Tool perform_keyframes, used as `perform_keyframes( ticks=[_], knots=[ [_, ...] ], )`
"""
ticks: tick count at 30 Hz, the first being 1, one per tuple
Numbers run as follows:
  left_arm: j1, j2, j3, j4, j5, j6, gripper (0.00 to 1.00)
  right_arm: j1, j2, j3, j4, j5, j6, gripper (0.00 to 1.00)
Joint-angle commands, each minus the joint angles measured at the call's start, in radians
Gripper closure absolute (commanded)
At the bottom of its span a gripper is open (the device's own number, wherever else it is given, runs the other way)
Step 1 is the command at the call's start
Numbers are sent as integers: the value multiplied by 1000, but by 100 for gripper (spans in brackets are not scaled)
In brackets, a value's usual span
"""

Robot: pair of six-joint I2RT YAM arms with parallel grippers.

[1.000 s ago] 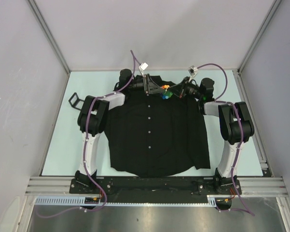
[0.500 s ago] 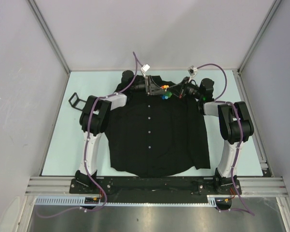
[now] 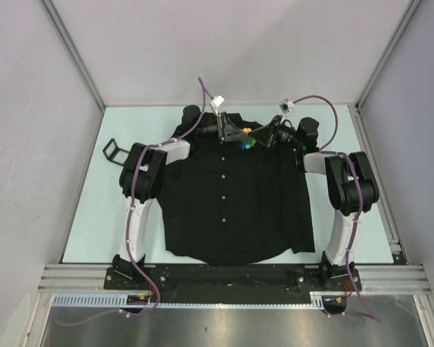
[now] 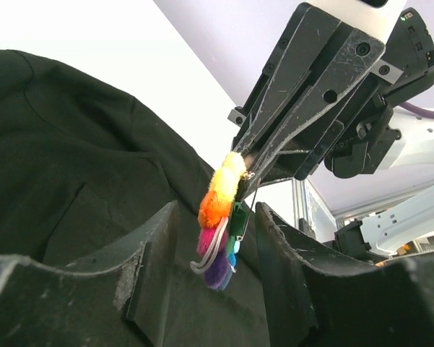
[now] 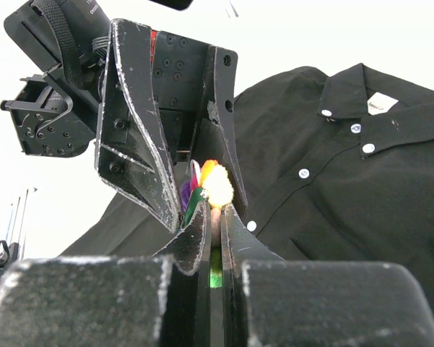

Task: Remove the brooch from the garment

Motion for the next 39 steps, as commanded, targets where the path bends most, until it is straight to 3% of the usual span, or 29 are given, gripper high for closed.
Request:
perform_keyframes(
  ticks=[1, 29, 39],
  knots=[
    [-8, 6, 40, 59, 0, -8, 50, 7, -1, 1, 34, -1, -16, 100],
    [-6, 26, 35, 130, -12, -92, 66, 14, -12, 1, -10, 10, -65, 100],
    [-3, 20, 18, 177, -17, -120, 64, 13, -15, 1, -18, 16, -70, 100]
  ],
)
